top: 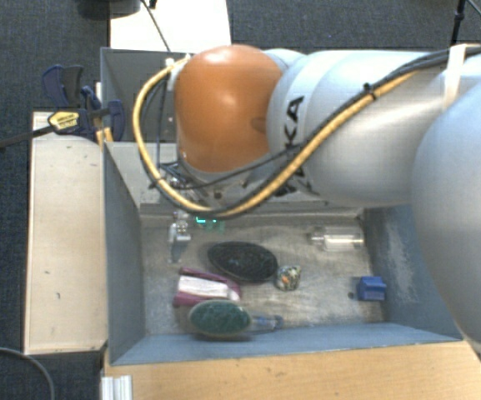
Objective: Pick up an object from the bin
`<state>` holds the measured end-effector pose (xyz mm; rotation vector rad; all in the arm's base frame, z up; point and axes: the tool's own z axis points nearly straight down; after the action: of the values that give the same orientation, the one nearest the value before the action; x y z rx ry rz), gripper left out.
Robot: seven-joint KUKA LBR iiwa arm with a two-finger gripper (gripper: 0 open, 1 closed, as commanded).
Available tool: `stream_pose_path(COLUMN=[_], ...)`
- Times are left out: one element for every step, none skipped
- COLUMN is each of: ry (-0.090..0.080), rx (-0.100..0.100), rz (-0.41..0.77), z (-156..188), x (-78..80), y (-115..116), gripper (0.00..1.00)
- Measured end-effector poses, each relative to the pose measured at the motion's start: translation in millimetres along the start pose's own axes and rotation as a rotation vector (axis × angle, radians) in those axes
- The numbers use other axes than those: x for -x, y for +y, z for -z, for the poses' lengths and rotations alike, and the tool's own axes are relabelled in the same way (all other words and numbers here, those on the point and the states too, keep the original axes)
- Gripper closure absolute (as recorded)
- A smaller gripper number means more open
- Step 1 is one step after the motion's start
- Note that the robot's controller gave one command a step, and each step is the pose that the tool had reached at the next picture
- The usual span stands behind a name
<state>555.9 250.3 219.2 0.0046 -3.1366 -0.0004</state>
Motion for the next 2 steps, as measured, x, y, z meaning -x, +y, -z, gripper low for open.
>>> stream_pose_path(ry=[-0.003,-0.007], rx=[0.0,0.002], rz=[0.086,0.078], z=[-148.6,-145.2], x=[-59.0,-57.1], y=[-44.2,-43.5], gripper=[0.0,1.0])
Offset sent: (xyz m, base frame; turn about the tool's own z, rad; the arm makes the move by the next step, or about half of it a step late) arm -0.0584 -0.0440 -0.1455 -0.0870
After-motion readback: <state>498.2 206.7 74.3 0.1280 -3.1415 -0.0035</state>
